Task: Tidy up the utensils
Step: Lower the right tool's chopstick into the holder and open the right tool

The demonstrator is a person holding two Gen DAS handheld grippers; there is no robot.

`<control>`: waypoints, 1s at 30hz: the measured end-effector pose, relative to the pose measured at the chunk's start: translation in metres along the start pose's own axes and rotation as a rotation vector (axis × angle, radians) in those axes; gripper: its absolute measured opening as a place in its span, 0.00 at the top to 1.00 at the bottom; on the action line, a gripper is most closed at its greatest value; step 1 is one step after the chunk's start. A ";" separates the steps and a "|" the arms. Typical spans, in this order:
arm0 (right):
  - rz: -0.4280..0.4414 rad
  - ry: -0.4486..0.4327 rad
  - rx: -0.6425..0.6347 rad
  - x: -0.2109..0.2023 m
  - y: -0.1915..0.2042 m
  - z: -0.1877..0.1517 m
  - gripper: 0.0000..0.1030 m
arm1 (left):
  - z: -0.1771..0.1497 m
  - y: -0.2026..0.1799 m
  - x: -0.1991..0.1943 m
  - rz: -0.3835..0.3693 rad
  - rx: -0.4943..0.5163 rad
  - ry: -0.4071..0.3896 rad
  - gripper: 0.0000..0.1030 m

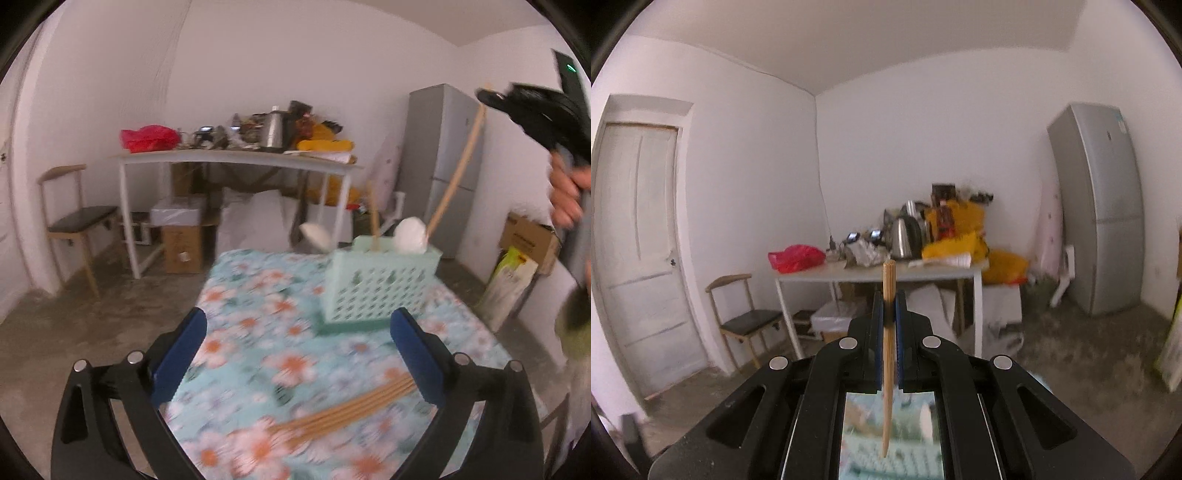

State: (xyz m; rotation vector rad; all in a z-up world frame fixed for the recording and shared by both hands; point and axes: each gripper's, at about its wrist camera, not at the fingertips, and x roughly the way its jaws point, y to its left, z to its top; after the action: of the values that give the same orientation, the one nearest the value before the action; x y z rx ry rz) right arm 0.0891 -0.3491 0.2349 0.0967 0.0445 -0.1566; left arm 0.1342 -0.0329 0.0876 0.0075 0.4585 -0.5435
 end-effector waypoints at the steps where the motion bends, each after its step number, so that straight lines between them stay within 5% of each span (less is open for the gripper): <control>1: -0.005 -0.001 -0.010 0.008 0.002 -0.003 0.96 | -0.004 0.004 -0.002 0.008 -0.008 0.008 0.05; 8: -0.051 0.018 -0.031 0.059 0.001 -0.042 0.96 | -0.019 0.019 -0.005 0.007 -0.087 0.048 0.05; 15: -0.071 0.097 -0.026 0.069 -0.005 -0.088 0.96 | -0.028 0.009 -0.001 -0.008 -0.055 0.069 0.05; 19: -0.060 0.104 -0.016 0.046 -0.007 -0.097 0.92 | -0.028 0.007 0.002 -0.015 -0.049 0.072 0.05; 23: -0.061 0.086 -0.012 0.015 -0.010 -0.097 0.74 | -0.028 0.005 0.006 -0.023 -0.055 0.083 0.05; 30: -0.082 0.095 0.009 -0.049 -0.021 -0.107 0.66 | -0.031 0.001 0.010 -0.045 -0.060 0.104 0.05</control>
State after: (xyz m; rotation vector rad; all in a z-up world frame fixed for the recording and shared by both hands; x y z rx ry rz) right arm 0.0338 -0.3515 0.1296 0.1115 0.1424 -0.2339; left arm 0.1298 -0.0330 0.0553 -0.0325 0.5772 -0.5750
